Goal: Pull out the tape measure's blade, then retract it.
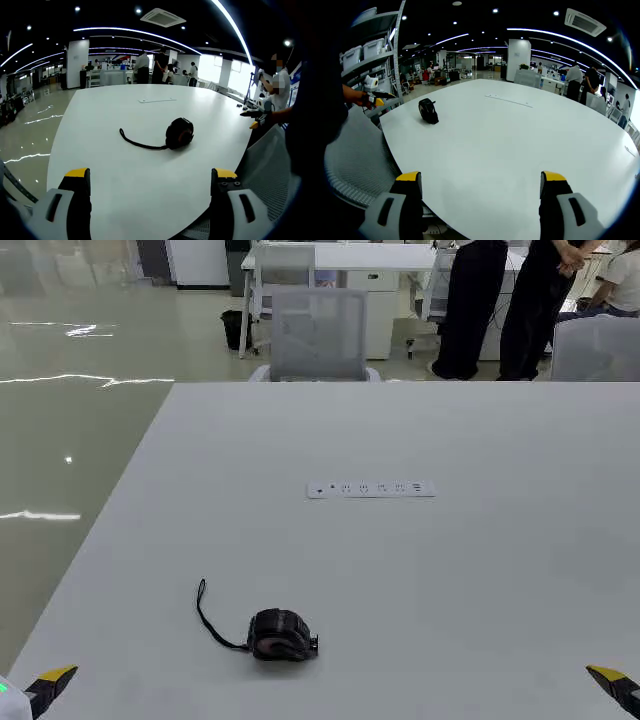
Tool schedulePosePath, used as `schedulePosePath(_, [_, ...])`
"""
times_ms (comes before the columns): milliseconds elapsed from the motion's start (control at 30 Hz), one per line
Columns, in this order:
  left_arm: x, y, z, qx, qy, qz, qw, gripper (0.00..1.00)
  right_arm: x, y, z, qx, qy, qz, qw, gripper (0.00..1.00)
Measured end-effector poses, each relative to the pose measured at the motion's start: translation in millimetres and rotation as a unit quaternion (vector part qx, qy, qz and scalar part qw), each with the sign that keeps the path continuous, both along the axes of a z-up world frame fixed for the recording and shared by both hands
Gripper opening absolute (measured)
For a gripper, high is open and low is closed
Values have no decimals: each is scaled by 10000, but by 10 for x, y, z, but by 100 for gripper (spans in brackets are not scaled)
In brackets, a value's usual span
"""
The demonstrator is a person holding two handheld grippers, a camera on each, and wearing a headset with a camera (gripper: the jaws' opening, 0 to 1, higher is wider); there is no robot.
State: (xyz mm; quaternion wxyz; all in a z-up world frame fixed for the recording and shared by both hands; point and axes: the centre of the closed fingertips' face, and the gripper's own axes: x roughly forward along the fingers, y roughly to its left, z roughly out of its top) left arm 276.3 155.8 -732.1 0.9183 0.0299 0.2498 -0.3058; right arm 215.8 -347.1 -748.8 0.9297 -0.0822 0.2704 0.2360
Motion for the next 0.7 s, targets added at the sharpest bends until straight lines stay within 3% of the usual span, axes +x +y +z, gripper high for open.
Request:
schedulePosePath(367, [29, -13, 31, -58, -86, 12, 9999, 99, 45, 19, -7, 8, 2, 68, 10000, 100])
schedulePosePath(700, [7, -23, 26, -87, -27, 30, 10000, 99, 20, 46, -28, -20, 26, 68, 10000, 100])
